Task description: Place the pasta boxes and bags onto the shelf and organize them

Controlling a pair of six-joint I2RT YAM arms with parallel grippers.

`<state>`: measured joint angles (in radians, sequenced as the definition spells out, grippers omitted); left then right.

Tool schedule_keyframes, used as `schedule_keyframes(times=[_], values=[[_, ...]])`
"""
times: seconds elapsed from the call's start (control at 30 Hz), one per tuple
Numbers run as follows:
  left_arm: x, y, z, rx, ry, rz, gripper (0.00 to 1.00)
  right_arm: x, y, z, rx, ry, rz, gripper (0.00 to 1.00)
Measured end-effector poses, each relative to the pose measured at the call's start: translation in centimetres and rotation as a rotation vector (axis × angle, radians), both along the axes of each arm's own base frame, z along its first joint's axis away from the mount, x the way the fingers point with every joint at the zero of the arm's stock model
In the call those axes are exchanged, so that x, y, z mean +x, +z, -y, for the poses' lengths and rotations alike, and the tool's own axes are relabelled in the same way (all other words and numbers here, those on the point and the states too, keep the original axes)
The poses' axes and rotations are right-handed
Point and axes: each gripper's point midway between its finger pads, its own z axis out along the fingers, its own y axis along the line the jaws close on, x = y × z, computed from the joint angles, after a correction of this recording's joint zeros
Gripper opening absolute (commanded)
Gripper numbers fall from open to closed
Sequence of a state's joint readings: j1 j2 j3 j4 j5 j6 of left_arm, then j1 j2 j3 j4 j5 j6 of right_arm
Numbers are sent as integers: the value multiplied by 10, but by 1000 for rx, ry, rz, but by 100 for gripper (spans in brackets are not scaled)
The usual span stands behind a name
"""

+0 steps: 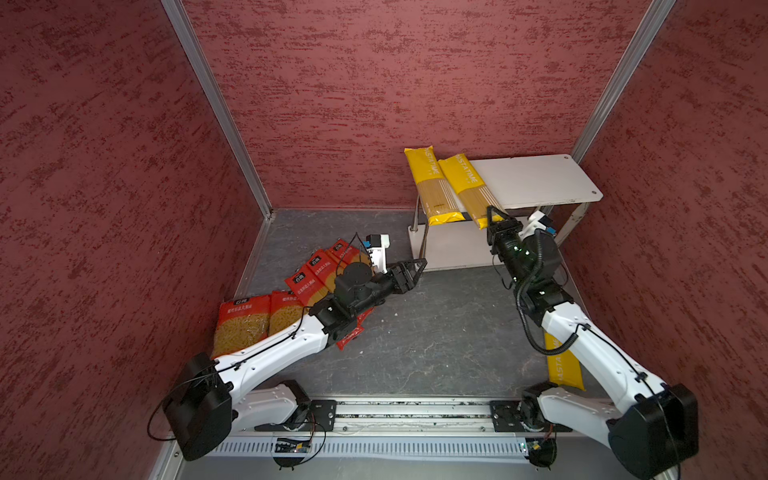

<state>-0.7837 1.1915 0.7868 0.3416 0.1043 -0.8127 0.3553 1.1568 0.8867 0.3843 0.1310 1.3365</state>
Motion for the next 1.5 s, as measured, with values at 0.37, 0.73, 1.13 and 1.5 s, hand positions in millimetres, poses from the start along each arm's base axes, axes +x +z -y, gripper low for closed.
schedule_keyframes(times=[0.37,0.73,1.13,1.5], values=[[7,-1,-7,8,17,-1,68,7,-1,-10,48,-74,24,18],[150,88,-74,-57,148,61,79,12,3,-5,-5,-80,9,21],[245,56,-36,2,86,-48,67,36,12,-12,-26,-62,-8,41],[268,79,-25,-31,62,-11,44,20,13,12,-63,-33,-23,47]])
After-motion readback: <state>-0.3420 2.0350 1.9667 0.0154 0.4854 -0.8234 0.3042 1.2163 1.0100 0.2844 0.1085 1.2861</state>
